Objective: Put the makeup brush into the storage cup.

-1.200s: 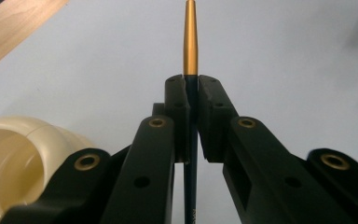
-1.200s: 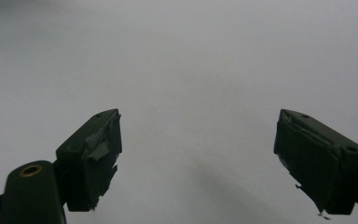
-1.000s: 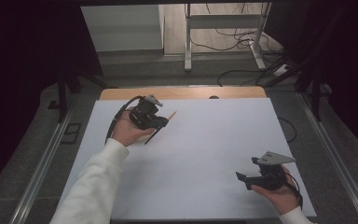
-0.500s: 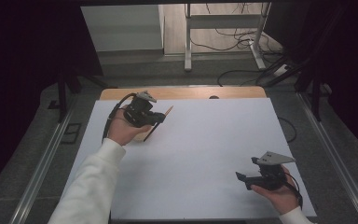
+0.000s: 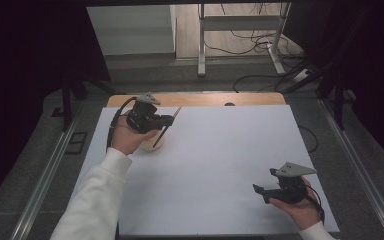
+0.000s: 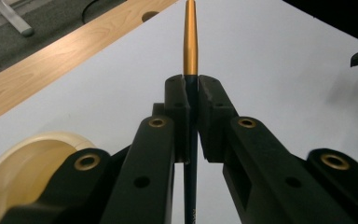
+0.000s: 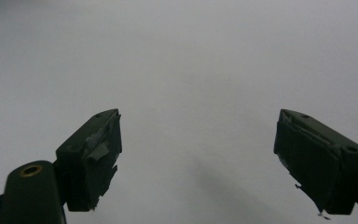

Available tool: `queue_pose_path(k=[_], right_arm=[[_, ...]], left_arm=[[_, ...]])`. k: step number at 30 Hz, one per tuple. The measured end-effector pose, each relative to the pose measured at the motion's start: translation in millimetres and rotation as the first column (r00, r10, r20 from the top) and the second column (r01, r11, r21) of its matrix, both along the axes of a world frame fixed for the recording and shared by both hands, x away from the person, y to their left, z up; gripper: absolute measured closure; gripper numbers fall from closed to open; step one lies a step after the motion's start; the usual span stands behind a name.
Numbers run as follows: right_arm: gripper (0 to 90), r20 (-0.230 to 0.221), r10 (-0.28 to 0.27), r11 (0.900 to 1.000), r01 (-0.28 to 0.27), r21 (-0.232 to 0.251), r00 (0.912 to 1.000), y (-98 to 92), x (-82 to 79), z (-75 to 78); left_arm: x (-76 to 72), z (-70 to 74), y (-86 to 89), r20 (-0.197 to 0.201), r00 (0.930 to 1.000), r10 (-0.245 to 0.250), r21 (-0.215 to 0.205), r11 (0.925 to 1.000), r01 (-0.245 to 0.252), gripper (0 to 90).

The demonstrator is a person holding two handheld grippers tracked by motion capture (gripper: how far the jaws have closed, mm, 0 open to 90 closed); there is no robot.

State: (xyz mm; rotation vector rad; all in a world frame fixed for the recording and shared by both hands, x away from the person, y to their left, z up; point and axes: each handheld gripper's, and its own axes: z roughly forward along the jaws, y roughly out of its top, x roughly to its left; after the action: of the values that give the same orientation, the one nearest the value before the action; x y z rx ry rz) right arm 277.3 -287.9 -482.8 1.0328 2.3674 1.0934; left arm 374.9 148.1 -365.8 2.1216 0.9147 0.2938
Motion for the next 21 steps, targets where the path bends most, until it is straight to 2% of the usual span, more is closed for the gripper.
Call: queue_pose_path(k=[13, 21], right_arm=[[15.4, -0.001, -0.001, 1.0, 0.001, 0.0, 1.0, -0.1, 0.0, 0.6], [15.4, 0.005, -0.005, 1.0, 0.005, 0.002, 1.0, 0.2, 0.4, 1.0]], left_arm=[[-0.9, 6.4, 13.3, 0.03, 0.9989, 0.037, -0.059, 0.9976, -0.036, 83.6], [-0.7, 7.8, 23.8, 0.043, 0.9965, 0.072, -0.08, 0.9944, -0.069, 83.6]])
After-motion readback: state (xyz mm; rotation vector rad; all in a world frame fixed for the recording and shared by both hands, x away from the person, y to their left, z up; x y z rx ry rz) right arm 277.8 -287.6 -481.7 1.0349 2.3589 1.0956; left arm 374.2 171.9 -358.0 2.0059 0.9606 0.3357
